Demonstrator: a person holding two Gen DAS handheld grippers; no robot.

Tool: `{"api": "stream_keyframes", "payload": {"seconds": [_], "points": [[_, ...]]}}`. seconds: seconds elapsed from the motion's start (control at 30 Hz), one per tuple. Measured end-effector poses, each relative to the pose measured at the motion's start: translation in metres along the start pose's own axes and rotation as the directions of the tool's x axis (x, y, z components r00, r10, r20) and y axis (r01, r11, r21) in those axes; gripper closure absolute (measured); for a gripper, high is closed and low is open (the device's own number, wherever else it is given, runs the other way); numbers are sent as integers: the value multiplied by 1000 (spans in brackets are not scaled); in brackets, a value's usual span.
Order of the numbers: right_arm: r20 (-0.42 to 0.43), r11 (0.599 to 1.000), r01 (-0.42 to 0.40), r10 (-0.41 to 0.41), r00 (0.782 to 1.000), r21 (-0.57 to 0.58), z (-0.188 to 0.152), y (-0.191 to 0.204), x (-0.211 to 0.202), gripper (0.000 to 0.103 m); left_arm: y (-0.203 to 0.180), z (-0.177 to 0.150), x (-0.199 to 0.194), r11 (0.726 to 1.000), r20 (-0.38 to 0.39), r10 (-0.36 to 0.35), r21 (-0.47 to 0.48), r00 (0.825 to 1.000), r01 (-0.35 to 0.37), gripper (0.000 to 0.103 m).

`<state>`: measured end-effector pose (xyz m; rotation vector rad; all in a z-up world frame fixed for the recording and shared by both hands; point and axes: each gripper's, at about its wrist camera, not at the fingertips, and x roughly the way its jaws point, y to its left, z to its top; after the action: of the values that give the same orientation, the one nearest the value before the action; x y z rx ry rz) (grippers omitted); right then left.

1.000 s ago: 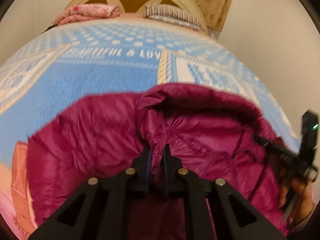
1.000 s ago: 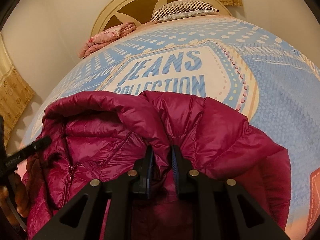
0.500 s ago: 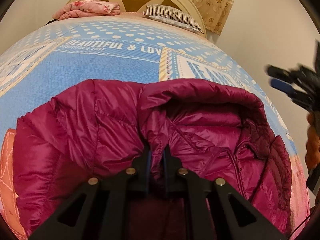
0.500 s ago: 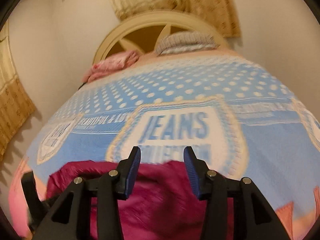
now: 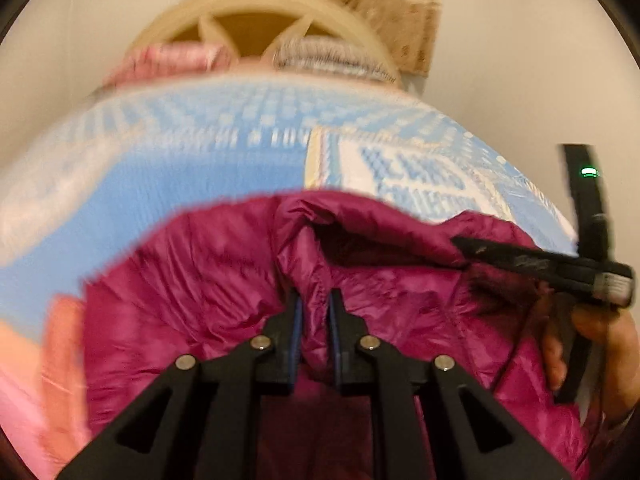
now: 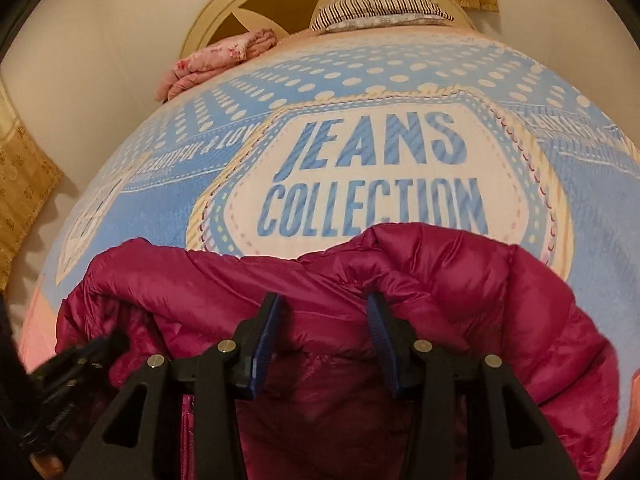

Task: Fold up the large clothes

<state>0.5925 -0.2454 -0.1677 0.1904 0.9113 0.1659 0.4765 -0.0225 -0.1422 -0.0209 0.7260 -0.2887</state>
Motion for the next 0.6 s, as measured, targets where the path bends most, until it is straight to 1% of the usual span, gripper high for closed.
{"api": "stream_keyframes", "payload": {"seconds": [0.07,0.1,0.2,0.27,0.3,0.33,0.37,0.4,0.43,0.47,0.53,0.6], "points": [[17,1000,3,-3,1000,-11,-4,2,0,57,-11,14,-23,999,78,-25,22,997,24,89],[30,1000,5,-5,1000,-21,-6,2,1,57,-15,21,-27,999,97,-24,25,995,22,88],[55,1000,-3,4,998,-20,-10,2,-1,57,-26,51,-28,999,125,-23,31,992,20,88],[62,1000,-19,20,998,-9,-9,0,0,57,-31,68,-18,999,128,-28,20,991,26,87],[65,1000,-29,29,997,-3,-10,-2,-1,57,-31,71,-9,999,109,-39,19,993,37,85],[67,999,-36,36,997,2,-9,-3,-1,57,-32,74,5,999,70,-43,13,997,43,81],[69,999,-45,44,997,8,-10,-4,-1,57,-32,73,19,1000,36,-25,-3,999,25,81],[72,999,-50,49,996,11,-10,-5,0,57,-32,69,27,1000,11,-23,-20,1000,23,81],[74,998,-54,53,996,13,-9,-5,0,57,-29,65,41,998,-36,-40,-53,999,38,81],[77,998,-60,58,995,16,-11,-7,-2,57,-27,59,49,996,-66,-51,-83,996,46,81],[81,997,-70,68,994,22,-11,-8,-2,57,-25,45,66,992,-117,-66,-119,991,52,81],[84,996,-80,78,993,28,-12,-9,-2,57,-23,32,74,987,-151,-75,-150,986,52,81]]}}
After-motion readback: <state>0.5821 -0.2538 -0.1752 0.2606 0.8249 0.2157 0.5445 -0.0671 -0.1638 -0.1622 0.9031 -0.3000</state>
